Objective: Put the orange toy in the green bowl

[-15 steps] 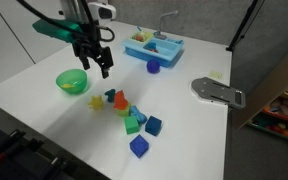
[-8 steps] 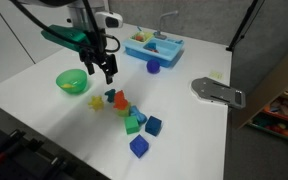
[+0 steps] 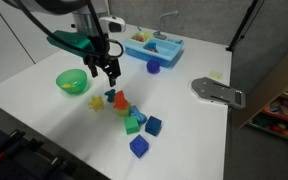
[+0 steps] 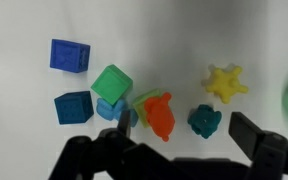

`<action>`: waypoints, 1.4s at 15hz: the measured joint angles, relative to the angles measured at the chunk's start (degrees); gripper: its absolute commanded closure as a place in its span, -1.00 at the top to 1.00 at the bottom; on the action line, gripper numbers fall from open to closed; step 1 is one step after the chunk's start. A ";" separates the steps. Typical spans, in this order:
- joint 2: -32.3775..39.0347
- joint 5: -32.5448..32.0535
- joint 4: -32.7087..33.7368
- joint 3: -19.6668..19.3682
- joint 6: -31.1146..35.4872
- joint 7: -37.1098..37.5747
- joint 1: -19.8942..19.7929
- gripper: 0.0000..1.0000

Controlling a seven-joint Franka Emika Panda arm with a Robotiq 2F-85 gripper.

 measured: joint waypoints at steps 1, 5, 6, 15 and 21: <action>0.72 0.00 0.01 -0.15 1.20 -0.16 -0.02 1.00; 4.05 -0.03 0.19 -0.49 6.54 -1.87 -0.20 1.00; 4.99 -0.18 0.32 -0.64 7.81 -2.22 -0.21 1.00; 13.89 -0.71 5.28 -1.39 11.76 -4.46 -0.36 1.00; 20.03 -0.71 9.67 -1.39 11.75 -5.26 -0.39 0.50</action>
